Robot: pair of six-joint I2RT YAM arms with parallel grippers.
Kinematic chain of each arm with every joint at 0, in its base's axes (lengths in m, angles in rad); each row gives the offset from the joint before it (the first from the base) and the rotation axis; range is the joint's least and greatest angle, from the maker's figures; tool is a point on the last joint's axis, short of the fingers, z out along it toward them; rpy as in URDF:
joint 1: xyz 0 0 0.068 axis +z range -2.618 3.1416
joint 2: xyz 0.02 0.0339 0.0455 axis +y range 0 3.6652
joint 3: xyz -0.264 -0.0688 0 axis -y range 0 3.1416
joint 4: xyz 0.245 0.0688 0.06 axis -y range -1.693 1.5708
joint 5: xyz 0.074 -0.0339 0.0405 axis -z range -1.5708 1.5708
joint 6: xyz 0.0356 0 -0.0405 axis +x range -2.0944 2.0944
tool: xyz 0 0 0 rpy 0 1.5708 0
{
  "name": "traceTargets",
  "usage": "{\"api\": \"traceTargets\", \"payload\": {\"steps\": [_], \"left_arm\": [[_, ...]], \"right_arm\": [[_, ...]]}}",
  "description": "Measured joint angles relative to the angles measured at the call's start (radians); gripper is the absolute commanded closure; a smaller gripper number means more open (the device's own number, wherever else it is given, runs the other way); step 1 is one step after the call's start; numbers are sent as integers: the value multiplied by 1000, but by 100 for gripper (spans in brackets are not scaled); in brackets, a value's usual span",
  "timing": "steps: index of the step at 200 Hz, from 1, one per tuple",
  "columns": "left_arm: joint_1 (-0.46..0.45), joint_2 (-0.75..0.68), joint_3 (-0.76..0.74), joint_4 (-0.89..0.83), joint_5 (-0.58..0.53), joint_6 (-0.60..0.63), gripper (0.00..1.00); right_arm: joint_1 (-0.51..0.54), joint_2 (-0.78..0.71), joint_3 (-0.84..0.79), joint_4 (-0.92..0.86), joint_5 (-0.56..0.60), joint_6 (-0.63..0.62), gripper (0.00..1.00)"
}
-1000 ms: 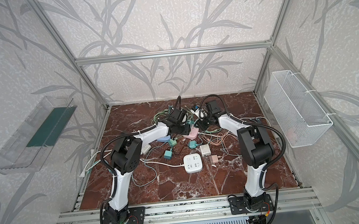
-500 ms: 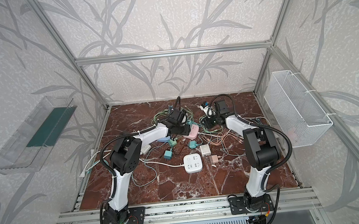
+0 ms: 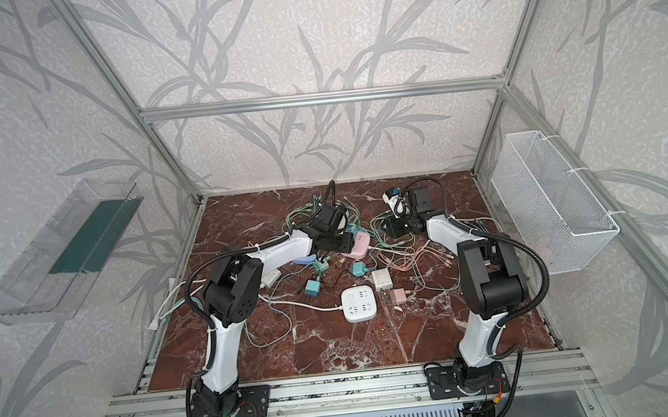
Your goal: Pull the plug off the socket
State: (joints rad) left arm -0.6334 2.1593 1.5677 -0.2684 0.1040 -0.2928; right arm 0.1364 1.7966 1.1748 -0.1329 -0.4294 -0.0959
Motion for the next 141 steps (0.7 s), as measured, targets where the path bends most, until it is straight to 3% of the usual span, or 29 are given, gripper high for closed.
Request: {"api": "traceTargets", "payload": {"steps": [141], "left_arm": [[0,-10,-18,10,3,0,45]], "right_arm": [[-40,80,28,-85,-43,102,79]]}}
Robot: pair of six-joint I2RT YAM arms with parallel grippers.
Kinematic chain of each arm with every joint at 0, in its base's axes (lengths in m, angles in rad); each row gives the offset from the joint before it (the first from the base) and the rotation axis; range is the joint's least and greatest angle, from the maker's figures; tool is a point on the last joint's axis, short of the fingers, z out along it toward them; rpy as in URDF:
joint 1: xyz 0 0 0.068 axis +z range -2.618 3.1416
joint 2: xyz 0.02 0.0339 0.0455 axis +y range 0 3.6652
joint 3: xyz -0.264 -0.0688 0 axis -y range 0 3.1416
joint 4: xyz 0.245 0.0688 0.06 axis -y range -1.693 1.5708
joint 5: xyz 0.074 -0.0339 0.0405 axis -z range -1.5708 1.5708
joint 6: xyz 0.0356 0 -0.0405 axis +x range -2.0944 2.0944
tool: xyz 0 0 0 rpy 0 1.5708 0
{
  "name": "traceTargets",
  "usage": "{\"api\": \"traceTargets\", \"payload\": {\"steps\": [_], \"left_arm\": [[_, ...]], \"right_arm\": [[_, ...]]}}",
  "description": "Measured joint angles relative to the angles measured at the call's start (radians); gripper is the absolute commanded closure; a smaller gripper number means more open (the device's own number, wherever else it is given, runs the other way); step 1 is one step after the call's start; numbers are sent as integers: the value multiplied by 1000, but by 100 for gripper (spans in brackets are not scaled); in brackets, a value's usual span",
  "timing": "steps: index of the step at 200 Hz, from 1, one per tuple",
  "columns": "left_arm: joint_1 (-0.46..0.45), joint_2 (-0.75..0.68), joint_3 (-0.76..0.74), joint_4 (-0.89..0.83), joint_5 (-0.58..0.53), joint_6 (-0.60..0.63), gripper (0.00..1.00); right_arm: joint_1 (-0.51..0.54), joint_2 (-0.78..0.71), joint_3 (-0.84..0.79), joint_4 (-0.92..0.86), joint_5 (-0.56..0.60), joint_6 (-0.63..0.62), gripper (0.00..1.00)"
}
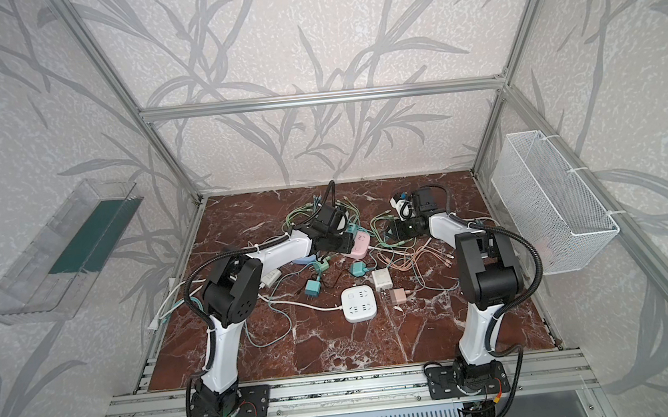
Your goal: Pull the plug off the socket
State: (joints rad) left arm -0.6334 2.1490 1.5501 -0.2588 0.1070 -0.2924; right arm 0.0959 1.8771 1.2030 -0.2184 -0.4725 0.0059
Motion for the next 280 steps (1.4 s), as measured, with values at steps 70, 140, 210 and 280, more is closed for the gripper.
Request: {"api": "traceTargets", "payload": {"steps": [70,140,210,280], "left_arm": [[0,-18,-28,9,10,0,45],[-1,-19,-30,8,25,-1,45],[-1,-20,-32,9,28,-8,45],[-1,-31,-48,17,31,-16,44]], "right_arm": [[-25,50,46,-32,-8,46,75],[-33,84,81,-74,-27,70,71],[-56,106,82,-76,-98,110,68],[-74,122,92,-78,-122,130,55]]}}
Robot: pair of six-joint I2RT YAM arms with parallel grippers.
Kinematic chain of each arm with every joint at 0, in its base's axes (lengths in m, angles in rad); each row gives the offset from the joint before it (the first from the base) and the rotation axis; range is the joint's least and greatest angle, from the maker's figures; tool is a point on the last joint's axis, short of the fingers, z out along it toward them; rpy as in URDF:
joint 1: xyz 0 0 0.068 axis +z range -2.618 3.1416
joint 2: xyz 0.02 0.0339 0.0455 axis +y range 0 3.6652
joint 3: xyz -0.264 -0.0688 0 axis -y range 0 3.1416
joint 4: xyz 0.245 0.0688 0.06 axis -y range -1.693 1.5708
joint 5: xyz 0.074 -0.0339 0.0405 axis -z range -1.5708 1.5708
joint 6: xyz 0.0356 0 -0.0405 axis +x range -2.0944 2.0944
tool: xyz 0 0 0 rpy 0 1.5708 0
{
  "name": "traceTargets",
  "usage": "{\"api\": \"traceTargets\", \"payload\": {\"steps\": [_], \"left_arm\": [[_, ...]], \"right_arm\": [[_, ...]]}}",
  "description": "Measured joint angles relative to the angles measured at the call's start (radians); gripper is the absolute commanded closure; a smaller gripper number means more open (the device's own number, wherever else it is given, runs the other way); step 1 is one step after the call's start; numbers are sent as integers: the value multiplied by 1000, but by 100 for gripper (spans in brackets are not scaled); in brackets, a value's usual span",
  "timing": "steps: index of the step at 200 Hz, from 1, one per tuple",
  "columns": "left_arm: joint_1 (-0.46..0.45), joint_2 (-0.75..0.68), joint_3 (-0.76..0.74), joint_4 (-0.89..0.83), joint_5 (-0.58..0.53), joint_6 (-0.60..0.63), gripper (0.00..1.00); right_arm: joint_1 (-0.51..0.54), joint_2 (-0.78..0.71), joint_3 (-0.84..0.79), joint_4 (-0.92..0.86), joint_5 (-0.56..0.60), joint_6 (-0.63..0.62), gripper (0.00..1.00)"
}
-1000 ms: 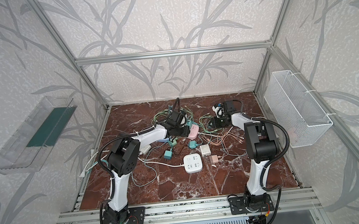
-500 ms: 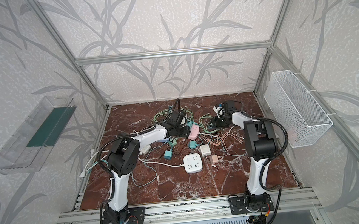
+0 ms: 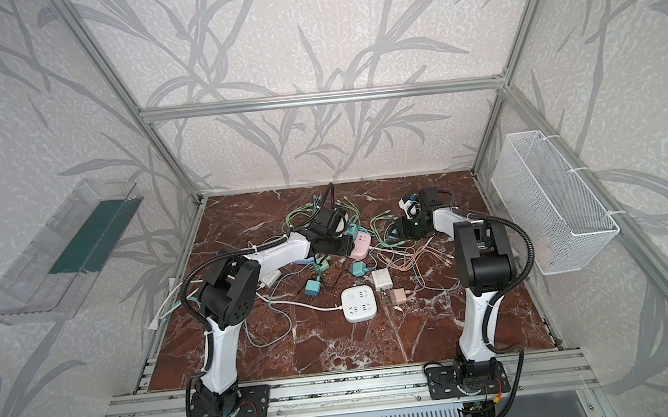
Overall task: Pull the plug off the socket
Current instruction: 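Carry the teal charger away with the right gripper while the left keeps gripping its charger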
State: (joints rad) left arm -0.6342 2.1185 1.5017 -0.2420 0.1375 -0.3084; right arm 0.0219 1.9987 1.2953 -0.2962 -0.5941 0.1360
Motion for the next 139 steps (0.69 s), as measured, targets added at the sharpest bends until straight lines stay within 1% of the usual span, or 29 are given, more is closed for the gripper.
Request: {"api": "traceTargets", "payload": {"steps": [60,139], "left_arm": [[0,-4,-7,2,3,-2,44],[0,-9,-13,3,3,-2,44]], "right_arm": [[-21,0,0,-2,-1,29,44],[-25,0,16,-50,22,33,38]]}}
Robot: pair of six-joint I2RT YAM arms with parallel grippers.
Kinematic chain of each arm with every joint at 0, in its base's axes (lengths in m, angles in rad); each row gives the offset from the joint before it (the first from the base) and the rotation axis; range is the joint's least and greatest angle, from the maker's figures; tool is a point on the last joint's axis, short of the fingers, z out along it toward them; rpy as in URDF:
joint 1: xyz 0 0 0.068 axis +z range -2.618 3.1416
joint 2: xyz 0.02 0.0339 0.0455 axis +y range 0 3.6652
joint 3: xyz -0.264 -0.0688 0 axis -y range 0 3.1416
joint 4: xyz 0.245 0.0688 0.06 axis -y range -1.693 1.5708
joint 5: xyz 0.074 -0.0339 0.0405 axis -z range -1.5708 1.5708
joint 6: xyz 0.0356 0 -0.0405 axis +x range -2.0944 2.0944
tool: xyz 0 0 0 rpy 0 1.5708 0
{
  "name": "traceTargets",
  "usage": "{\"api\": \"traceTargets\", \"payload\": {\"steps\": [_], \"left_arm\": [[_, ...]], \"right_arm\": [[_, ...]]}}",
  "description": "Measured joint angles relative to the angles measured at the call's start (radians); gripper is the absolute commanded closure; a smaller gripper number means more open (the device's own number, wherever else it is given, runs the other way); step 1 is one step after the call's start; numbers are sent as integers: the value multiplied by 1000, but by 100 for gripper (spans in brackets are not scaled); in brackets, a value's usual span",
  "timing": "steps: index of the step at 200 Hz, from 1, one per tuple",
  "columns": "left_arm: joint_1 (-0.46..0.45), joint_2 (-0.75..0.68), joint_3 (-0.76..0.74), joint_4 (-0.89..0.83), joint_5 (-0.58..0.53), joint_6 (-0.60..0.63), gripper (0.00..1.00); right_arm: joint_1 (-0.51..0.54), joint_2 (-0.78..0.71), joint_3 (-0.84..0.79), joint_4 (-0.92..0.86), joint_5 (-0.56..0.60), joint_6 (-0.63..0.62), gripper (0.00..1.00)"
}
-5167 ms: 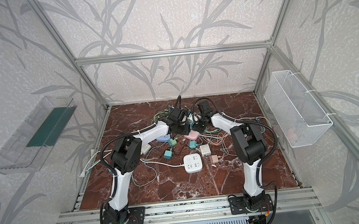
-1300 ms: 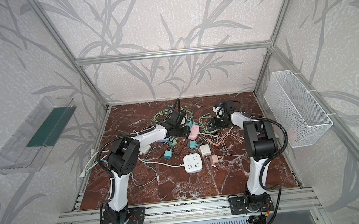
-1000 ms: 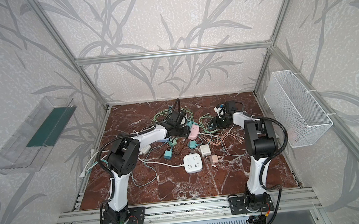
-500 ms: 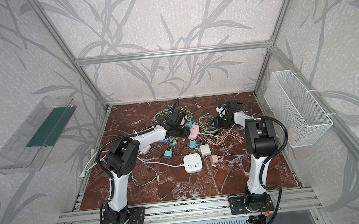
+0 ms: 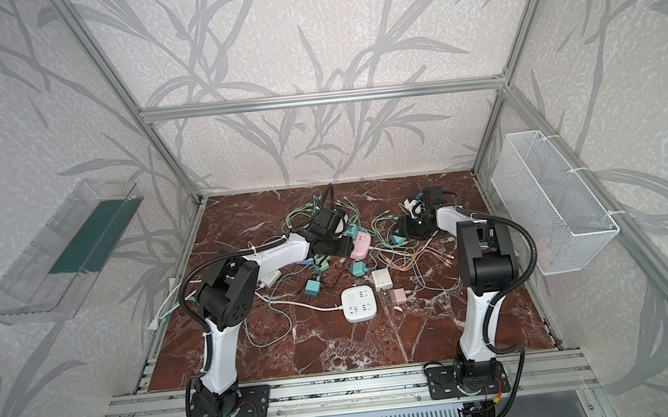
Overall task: Pull the plug off the socket
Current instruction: 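Carry the teal charger away with the right gripper while the left keeps gripping its charger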
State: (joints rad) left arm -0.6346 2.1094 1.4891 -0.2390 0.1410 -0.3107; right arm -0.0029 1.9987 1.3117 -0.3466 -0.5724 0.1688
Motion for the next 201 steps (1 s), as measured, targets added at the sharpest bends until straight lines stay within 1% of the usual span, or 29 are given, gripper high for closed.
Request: {"api": "traceTargets", "payload": {"steps": [87,158,201], "left_arm": [[0,-32,-1,-21,-23,3,44],[0,-63,-36,-8,-40,2,44],[3,-85,-78,39,-39,-5,43]], "right_arm": [[-13,-11,0,-48,48,5,40],[-16,-110,-30,-35,47,15,45],[-13,-183,-106,45,29,-10,46]]}}
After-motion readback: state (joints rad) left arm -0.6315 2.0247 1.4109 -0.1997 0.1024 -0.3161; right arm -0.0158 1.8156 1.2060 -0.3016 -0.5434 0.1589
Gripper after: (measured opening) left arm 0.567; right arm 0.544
